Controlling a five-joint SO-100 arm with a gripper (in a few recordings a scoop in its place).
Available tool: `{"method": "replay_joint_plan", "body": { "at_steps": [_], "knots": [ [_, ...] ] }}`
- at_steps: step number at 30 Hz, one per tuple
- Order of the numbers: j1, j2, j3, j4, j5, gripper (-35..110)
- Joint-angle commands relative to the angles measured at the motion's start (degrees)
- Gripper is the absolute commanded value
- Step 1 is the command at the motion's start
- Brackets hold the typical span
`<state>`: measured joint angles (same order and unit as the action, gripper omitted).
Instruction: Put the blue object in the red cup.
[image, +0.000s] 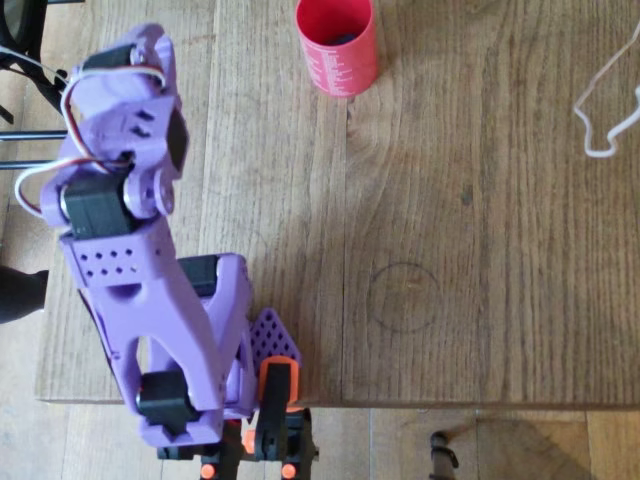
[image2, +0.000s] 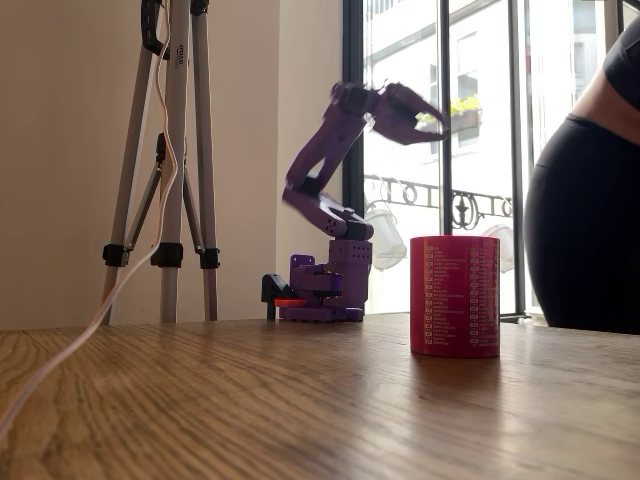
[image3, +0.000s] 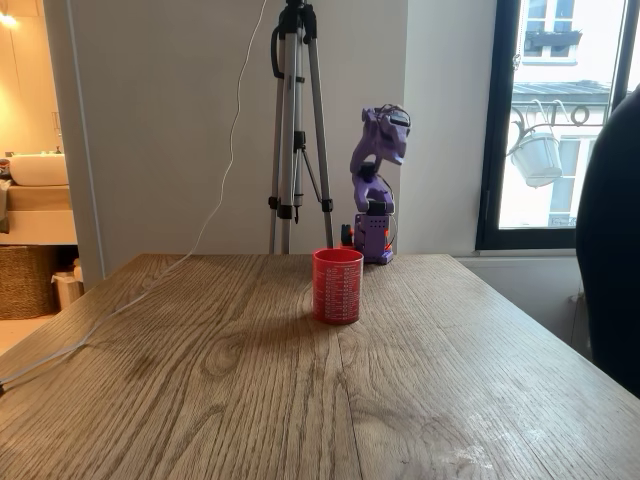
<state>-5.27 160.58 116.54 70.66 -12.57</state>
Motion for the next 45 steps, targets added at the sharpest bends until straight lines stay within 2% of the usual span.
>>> {"method": "replay_joint_plan", "body": {
  "at_steps": [1, 4, 11, 20, 45],
  "knots": [
    [-3.3, 21.3, 30.7, -3.5, 2.3, 1],
    [-1.0, 28.6, 43.3, -2.5, 2.3, 1],
    [1.9, 28.6, 57.2, -1.5, 8.3, 1],
    [4.9, 28.6, 57.1, -1.5, 9.3, 1],
    [4.9, 28.6, 57.1, -1.5, 9.3, 1]
  ]
}}
